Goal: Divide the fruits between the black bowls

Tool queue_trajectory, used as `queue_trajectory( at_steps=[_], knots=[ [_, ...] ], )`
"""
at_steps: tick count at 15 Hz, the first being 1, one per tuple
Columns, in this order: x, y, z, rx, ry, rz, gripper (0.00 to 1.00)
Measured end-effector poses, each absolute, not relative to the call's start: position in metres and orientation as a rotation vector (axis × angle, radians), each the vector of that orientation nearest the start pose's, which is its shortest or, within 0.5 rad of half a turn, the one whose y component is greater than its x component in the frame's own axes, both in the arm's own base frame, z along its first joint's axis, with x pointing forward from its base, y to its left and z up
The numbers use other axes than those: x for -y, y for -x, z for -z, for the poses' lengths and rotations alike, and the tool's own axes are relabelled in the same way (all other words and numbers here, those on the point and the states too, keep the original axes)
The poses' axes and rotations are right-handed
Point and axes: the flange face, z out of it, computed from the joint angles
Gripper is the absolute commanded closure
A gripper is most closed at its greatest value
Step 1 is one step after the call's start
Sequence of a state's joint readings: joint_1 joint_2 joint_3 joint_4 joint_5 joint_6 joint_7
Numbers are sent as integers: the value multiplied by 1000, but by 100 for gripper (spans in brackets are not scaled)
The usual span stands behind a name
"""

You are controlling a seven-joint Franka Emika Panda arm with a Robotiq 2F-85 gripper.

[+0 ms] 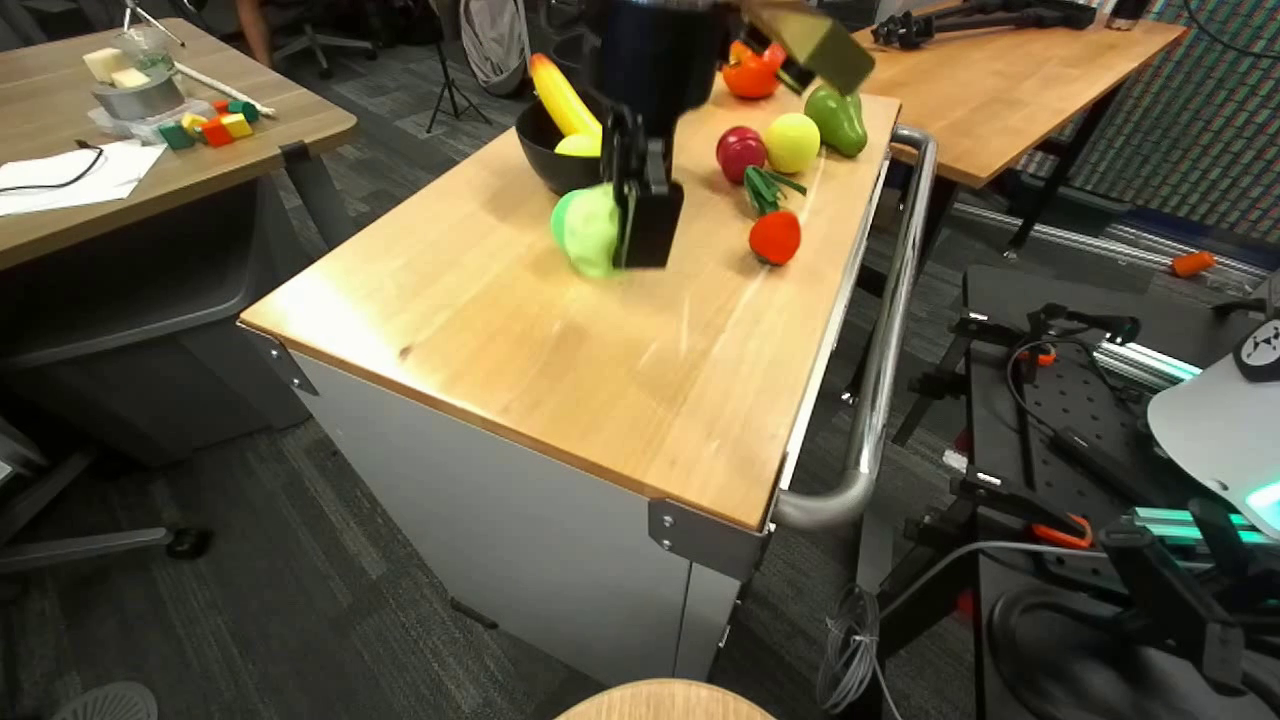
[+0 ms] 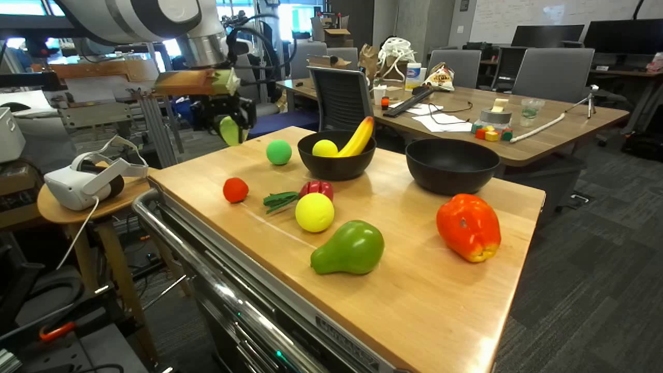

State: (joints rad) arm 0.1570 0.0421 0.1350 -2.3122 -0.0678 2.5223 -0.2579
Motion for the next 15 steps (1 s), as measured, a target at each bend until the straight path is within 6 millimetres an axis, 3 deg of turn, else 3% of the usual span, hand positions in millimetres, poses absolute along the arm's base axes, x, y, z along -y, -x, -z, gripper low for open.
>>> queue_trajectory(
  at_steps=[5, 8, 11, 15],
  knots=[
    [-20, -522, -425, 923, 3268, 510, 95],
    [34, -524, -446, 1004, 3373, 664, 91],
    [47, -536, -424, 1038, 3349, 759, 91],
    [28, -560, -369, 1062, 3231, 752, 91]
  ],
)
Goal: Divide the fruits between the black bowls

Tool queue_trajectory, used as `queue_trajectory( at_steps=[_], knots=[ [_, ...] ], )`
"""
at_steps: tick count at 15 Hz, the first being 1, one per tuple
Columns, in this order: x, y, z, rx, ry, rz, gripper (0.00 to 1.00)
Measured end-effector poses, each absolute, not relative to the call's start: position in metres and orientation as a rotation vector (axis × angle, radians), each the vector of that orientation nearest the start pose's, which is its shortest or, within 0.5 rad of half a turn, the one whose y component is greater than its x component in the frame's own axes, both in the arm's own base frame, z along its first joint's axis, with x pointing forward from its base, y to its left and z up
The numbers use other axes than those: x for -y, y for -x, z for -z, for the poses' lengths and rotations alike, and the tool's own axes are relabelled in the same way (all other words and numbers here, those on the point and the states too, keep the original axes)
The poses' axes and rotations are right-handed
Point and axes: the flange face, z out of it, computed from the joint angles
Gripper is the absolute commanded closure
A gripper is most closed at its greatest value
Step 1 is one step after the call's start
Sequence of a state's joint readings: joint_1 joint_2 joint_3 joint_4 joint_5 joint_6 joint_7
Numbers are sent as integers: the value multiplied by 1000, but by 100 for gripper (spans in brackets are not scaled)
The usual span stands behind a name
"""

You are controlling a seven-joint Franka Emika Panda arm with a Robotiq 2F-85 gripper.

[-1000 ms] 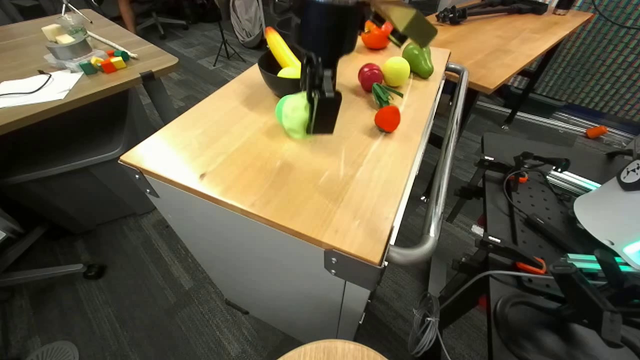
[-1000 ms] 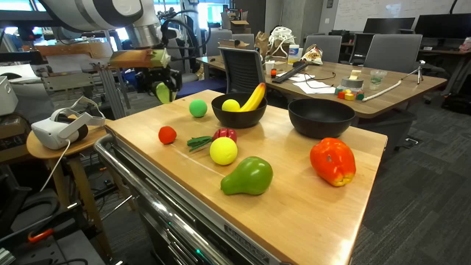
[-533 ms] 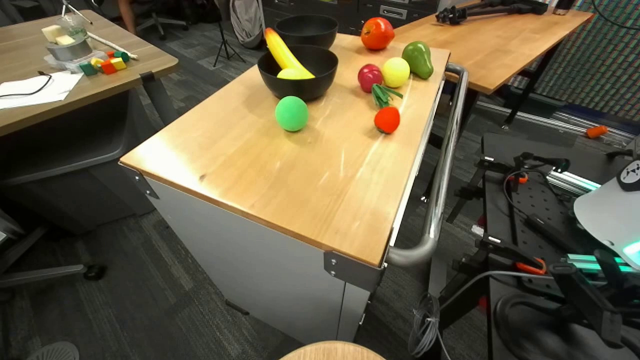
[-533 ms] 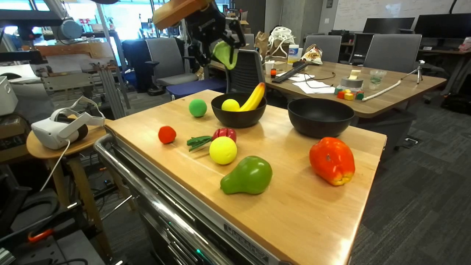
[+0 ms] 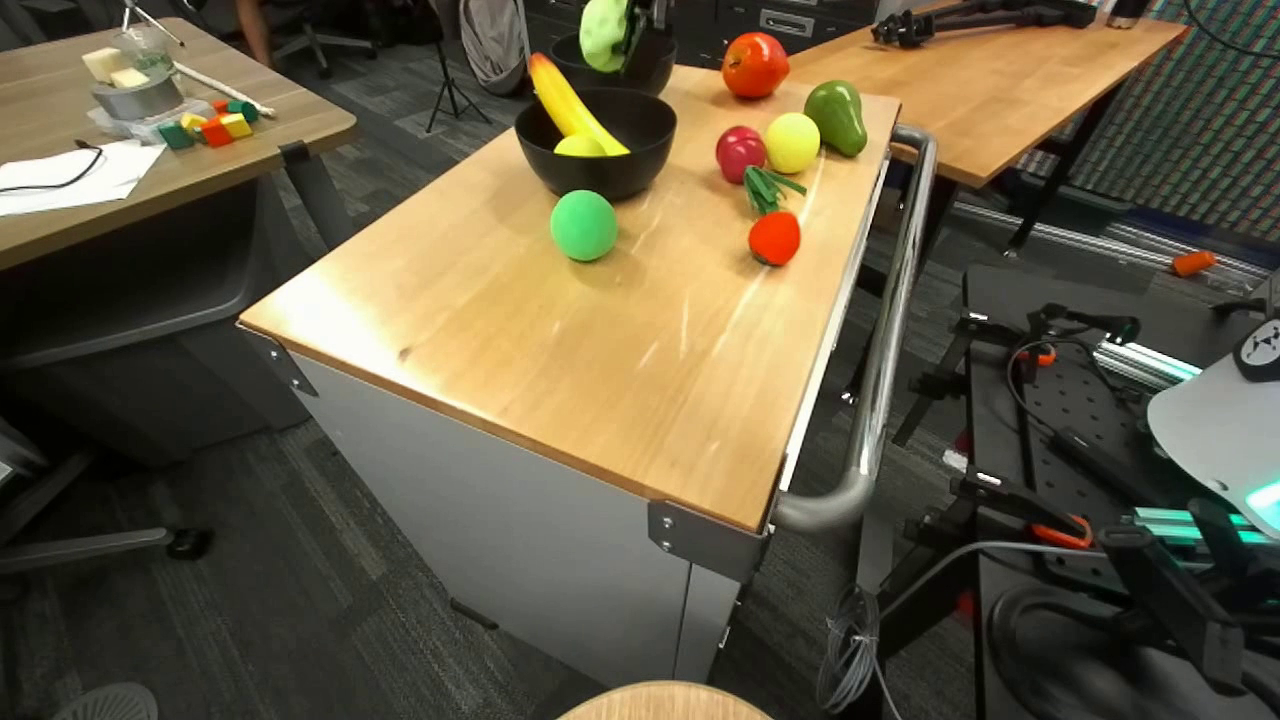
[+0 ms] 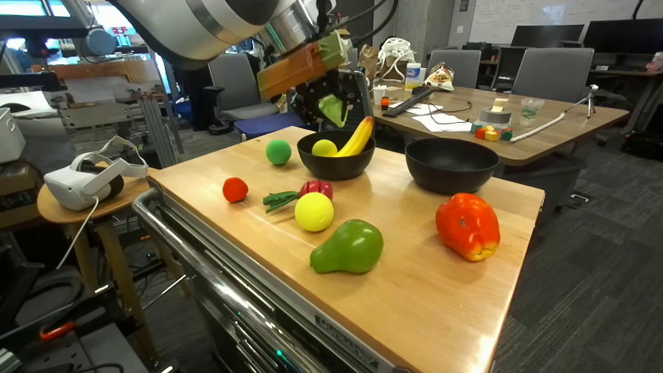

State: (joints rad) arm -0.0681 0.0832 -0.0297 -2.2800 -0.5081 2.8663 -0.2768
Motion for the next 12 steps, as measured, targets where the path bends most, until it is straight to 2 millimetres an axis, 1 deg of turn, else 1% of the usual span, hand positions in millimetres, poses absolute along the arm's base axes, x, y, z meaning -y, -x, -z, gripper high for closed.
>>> queue_trajectory(
  at_steps=[2, 3, 4, 5, 6, 7, 8, 9, 10, 11, 12],
  knots=[
    [16, -572, -344, 1103, 3187, 698, 92],
    [11, -577, -334, 1118, 3168, 675, 65],
    [8, -581, -327, 1135, 3152, 656, 64],
    [7, -585, -323, 1147, 3141, 643, 58],
    [8, -589, -323, 1163, 3138, 622, 51],
    [9, -592, -326, 1177, 3139, 593, 42],
    [10, -594, -328, 1192, 3145, 553, 34],
    [11, -595, -332, 1199, 3154, 500, 25],
    [12, -596, -336, 1199, 3164, 431, 19],
    [11, -595, -343, 1188, 3170, 352, 10],
    [10, -591, -349, 1169, 3173, 261, 3]
  ],
)
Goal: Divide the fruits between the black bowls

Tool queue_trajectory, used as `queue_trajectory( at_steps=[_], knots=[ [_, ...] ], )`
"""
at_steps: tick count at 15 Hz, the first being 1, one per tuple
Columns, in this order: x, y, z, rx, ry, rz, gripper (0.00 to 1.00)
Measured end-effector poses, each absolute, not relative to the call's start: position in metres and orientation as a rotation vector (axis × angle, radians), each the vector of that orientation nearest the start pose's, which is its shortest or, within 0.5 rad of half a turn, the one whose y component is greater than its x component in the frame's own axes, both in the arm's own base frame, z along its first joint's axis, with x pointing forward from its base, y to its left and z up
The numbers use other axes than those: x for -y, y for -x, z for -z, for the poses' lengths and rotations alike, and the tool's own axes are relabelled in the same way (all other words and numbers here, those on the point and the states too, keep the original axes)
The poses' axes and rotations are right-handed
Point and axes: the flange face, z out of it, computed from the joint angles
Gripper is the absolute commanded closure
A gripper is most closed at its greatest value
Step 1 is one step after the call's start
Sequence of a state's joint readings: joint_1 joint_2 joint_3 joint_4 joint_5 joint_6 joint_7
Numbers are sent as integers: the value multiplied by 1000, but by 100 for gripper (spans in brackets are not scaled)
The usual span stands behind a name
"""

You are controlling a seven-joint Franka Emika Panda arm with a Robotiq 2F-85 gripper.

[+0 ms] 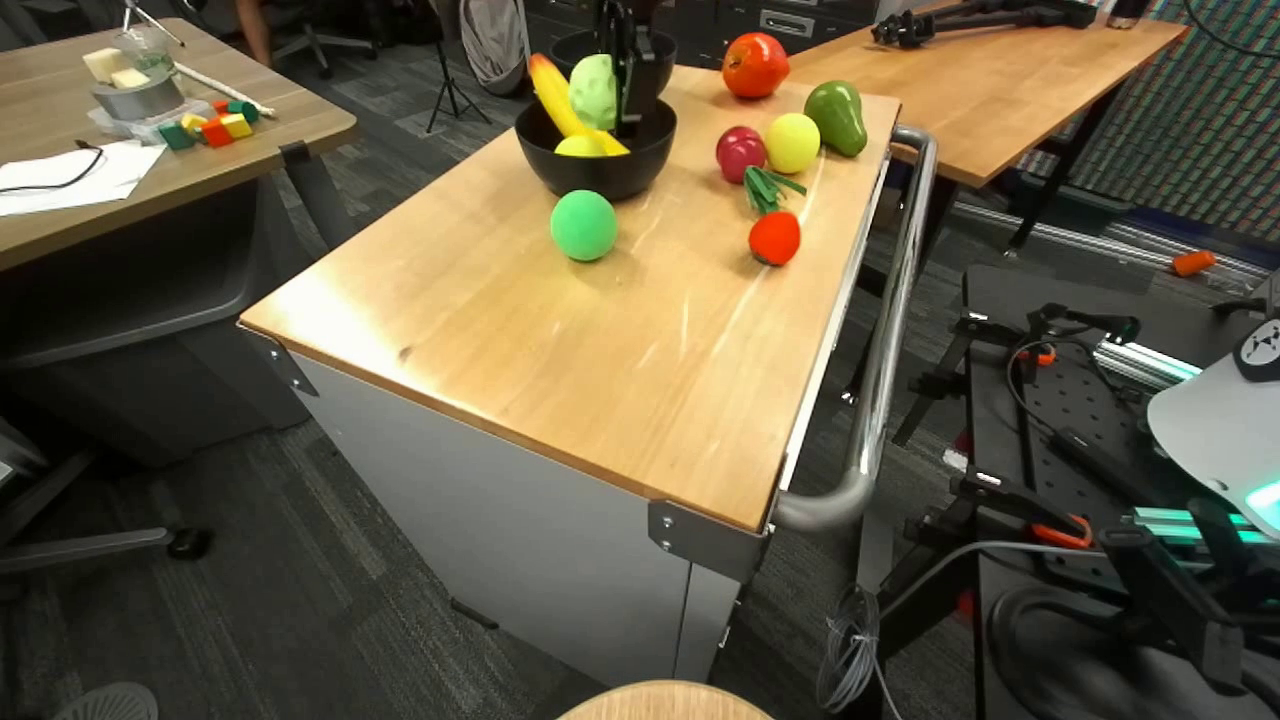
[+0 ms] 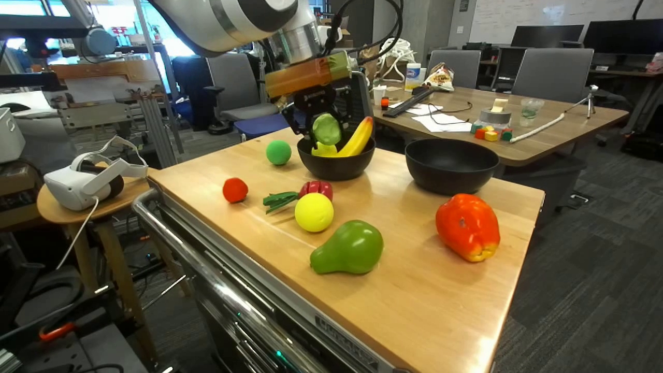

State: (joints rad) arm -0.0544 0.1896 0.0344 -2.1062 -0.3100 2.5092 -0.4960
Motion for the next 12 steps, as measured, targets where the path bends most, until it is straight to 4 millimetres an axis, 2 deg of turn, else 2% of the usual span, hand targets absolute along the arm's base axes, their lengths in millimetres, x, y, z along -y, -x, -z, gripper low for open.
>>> queue_trajectory(
  at_steps=[2, 4, 12],
  knots=[
    [5, -578, -360, 1125, 3168, 74, 0],
    [-6, -567, -373, 1068, 3133, -31, 0],
    [-67, -558, -378, 987, 2992, -2, 0]
  ],
)
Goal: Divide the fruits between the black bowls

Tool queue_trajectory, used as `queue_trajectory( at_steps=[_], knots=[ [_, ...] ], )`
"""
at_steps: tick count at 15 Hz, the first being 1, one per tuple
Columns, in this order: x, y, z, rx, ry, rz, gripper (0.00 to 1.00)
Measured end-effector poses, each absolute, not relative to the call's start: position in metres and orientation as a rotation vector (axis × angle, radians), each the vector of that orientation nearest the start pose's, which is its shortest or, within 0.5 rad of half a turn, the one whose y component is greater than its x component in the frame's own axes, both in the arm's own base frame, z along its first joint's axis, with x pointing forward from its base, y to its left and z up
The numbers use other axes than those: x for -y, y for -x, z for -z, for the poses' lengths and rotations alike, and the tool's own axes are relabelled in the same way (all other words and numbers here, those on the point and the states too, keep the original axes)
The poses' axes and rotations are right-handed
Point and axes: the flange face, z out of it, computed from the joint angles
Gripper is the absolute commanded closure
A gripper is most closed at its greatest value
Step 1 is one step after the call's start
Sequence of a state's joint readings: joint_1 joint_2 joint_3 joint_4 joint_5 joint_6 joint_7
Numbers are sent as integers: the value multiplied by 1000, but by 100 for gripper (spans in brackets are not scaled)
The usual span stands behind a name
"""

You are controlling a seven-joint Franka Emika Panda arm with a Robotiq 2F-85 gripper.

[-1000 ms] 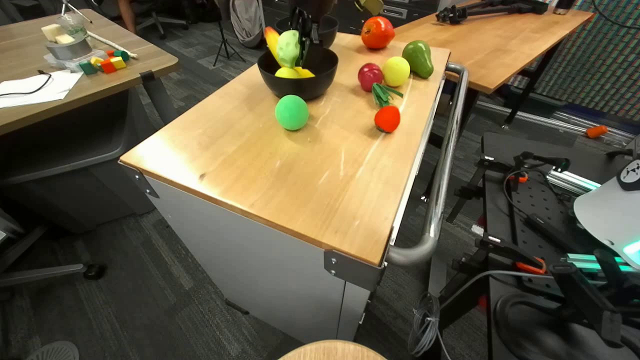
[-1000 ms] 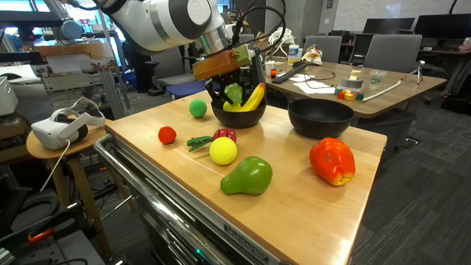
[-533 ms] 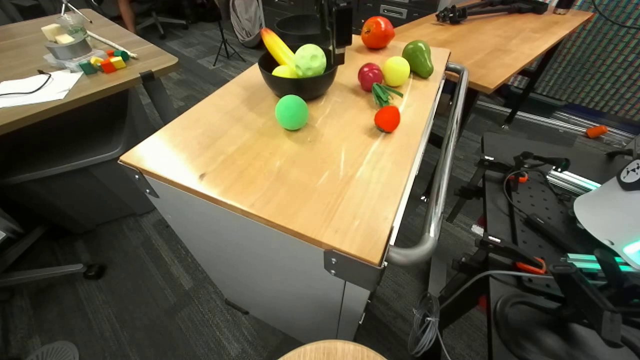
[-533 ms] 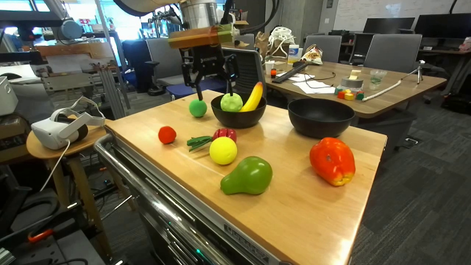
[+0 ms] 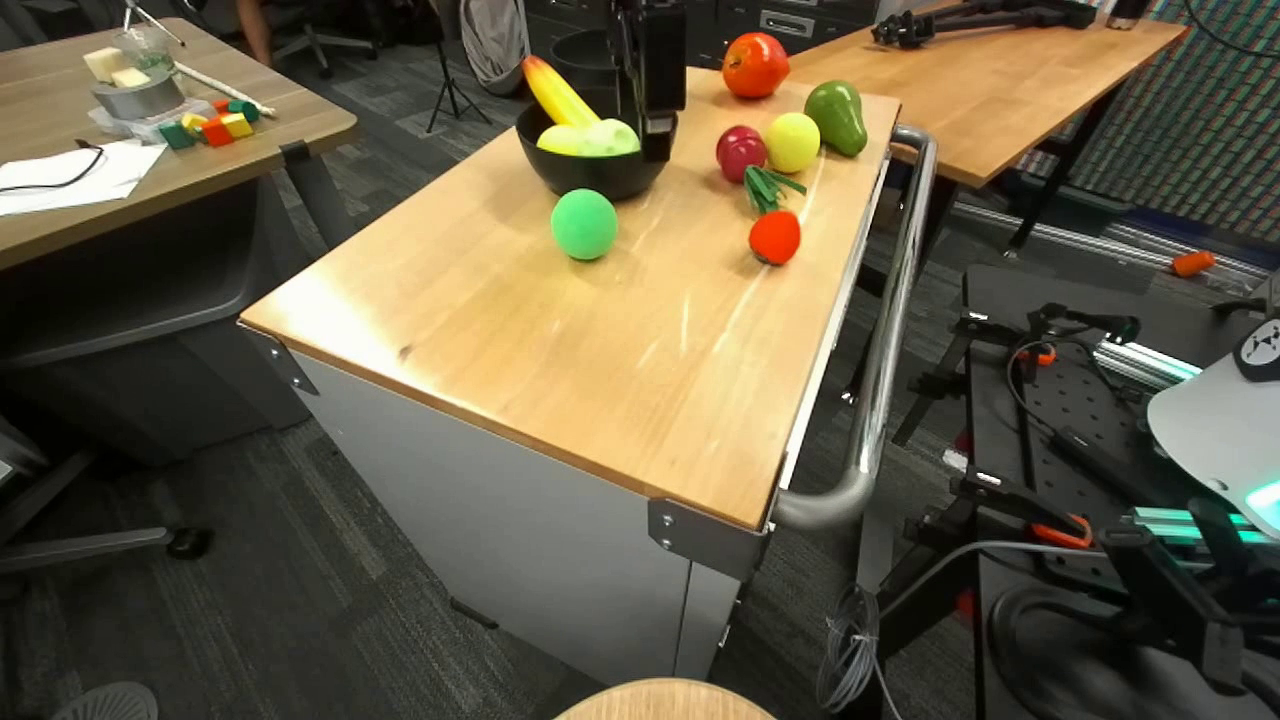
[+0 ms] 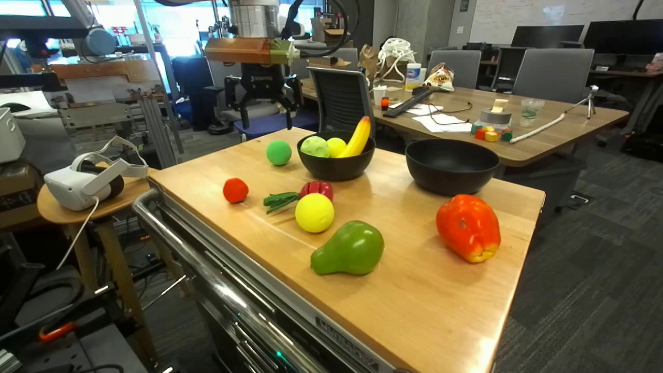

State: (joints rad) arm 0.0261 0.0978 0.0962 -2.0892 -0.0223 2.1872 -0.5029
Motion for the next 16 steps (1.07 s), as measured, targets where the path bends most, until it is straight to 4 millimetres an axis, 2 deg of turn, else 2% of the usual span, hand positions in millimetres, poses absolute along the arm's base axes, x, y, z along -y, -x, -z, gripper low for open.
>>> queue_trajectory(
  at_steps=[6, 9, 11, 13, 16],
  knots=[
    [-68, -557, -376, 990, 2997, -11, 0],
    [-50, -559, -380, 979, 3133, -27, 0],
    [-15, -556, -395, 941, 3236, -20, 0],
    [36, -543, -411, 846, 3315, -14, 0],
    [115, -514, -431, 603, 3371, 44, 0]
  ],
)
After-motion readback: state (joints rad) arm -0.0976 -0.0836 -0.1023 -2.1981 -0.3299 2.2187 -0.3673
